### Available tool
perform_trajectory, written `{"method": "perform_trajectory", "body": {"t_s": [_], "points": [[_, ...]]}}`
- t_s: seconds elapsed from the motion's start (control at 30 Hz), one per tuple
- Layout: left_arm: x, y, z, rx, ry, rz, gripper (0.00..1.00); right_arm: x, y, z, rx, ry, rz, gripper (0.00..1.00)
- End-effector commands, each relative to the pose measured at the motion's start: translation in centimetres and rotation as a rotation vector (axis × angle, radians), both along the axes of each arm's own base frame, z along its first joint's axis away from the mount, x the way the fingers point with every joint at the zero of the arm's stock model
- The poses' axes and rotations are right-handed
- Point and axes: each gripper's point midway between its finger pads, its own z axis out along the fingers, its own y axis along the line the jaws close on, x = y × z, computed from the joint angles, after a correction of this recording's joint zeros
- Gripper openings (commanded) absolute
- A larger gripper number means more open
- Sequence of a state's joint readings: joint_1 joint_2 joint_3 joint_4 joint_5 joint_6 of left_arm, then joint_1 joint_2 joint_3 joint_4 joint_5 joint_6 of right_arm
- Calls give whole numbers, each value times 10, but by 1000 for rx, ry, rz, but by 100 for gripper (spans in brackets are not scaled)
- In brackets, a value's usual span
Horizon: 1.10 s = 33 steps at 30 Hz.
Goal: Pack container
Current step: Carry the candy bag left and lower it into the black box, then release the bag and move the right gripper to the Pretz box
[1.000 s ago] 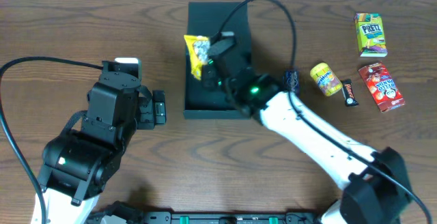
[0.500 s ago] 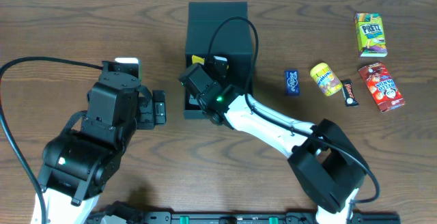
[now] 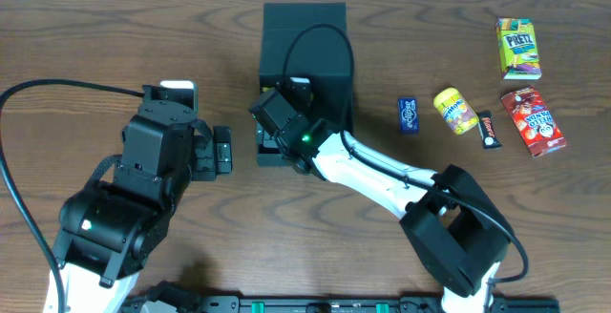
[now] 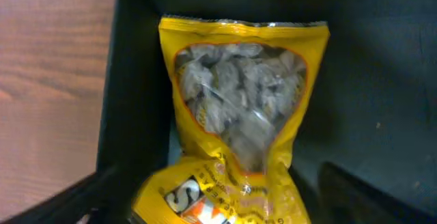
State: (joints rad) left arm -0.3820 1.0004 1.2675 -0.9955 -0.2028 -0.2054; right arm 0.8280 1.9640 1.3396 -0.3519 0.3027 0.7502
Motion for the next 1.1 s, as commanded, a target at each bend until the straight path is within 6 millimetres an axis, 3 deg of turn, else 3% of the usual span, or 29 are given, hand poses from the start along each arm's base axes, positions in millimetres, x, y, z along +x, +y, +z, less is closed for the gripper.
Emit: {"method": "perform_trajectory", "body": {"t_s": [0.0, 0.07, 0.27, 0.43, 0.57, 0.77, 1.07], "points": [[1, 3, 8, 11, -20, 5, 95, 1, 2, 22, -54, -62, 105, 94], [1, 3, 8, 11, -19, 4, 95, 2, 2, 35, -52, -89, 127, 94], [1, 3, 8, 11, -19, 4, 95, 9, -16, 115, -46, -256, 151, 99], [1, 3, 8, 11, -19, 4, 95, 17, -54, 177, -42, -377, 117, 99], [1, 3, 8, 11, -19, 4, 95, 25, -97, 208, -77, -425, 72, 99], [1, 3, 8, 11, -20, 5, 95, 33, -165, 233, -166, -455, -4, 99], [1, 3, 8, 11, -19, 4, 95, 40, -216, 230, -372, -436, -14, 99]]}}
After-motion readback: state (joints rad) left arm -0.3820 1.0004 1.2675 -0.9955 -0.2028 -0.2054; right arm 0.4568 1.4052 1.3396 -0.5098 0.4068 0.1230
